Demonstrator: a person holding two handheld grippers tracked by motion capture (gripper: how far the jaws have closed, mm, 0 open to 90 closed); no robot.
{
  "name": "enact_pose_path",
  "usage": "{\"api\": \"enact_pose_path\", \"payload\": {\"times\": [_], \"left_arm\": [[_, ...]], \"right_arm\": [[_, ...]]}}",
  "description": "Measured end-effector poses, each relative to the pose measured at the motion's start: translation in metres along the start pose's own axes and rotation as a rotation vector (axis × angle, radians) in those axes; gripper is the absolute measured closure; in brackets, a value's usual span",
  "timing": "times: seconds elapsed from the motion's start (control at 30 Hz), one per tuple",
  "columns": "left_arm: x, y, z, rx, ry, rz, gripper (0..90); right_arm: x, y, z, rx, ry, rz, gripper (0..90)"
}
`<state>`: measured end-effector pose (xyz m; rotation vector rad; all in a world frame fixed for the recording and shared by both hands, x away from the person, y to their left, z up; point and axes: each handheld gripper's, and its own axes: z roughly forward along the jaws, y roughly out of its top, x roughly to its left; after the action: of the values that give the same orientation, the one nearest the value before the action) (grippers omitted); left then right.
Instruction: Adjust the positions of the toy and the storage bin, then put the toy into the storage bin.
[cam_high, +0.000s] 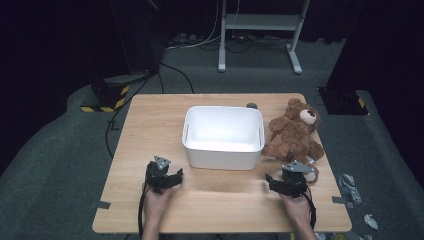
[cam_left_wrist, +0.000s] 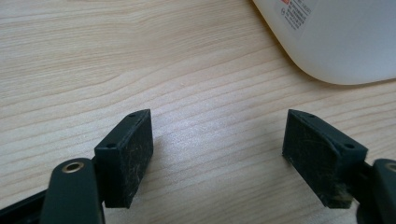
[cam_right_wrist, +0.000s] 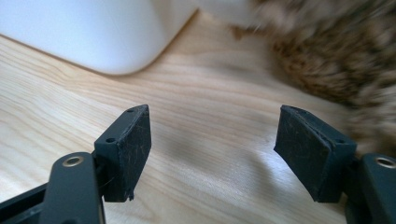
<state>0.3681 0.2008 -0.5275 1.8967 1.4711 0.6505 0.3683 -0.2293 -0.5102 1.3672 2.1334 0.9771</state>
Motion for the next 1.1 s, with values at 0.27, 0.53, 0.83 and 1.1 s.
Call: {"api": "enact_pose_path", "payload": {"times": [0.27,0.53,0.83,1.1], "left_arm": [[0.000,0.000,0.000,0.000,0.001,-0.002,24.4],[0.000,0.000,0.000,0.000,0.001,-0.002,24.4],[0.000,-0.001,0.000,-0.003,0.001,-0.002,24.4],[0.000,-0.001,0.000,-0.003,0.001,0.000,24.3]], "right_arm": [[-0.002,0.013,-0.017,-0.055,0.025,-0.002,24.0],[-0.015,0.029,-0.031,-0.101,0.016,0.011,22.3],[-0.028,0.040,-0.036,-0.102,-0.015,0.038,21.7],[-0.033,0.048,-0.038,-0.105,-0.044,0.042,20.8]]}}
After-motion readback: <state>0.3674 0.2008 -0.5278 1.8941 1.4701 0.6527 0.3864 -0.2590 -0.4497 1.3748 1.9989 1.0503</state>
